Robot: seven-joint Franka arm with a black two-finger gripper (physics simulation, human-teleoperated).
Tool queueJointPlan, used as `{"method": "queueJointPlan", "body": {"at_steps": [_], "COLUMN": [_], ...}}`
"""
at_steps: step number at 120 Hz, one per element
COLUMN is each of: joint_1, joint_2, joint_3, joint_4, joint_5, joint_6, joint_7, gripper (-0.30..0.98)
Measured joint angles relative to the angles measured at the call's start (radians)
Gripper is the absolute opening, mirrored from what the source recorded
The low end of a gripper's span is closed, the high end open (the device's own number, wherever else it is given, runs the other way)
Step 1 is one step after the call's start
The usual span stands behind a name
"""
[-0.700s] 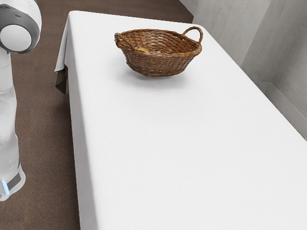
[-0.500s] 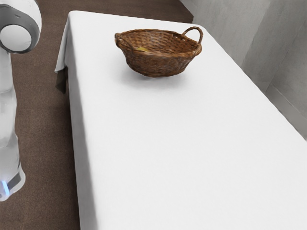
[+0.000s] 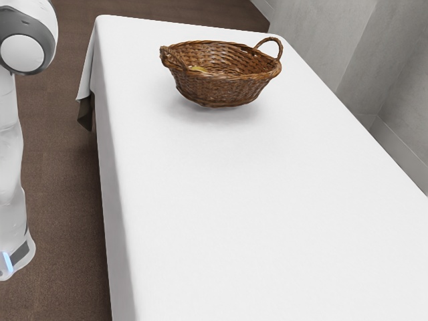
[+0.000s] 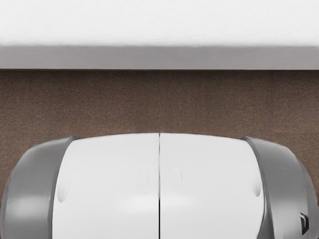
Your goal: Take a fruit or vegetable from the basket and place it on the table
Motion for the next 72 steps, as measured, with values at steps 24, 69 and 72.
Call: {"method": "queueJointPlan", "body": {"at_steps": [24, 69, 72], "joint_1": [0.000, 0.000, 0.000], "joint_2": [0.001, 0.001, 0.001], "joint_3": [0.000, 0.000, 0.000], "joint_4": [-0.034, -0.194, -0.207], "joint_5": [0.000, 0.000, 0.000], "joint_6": [0.039, 0.170, 0.181], "joint_7": [0.000, 0.000, 0.000], "gripper": [0.69, 0.69, 0.69]}}
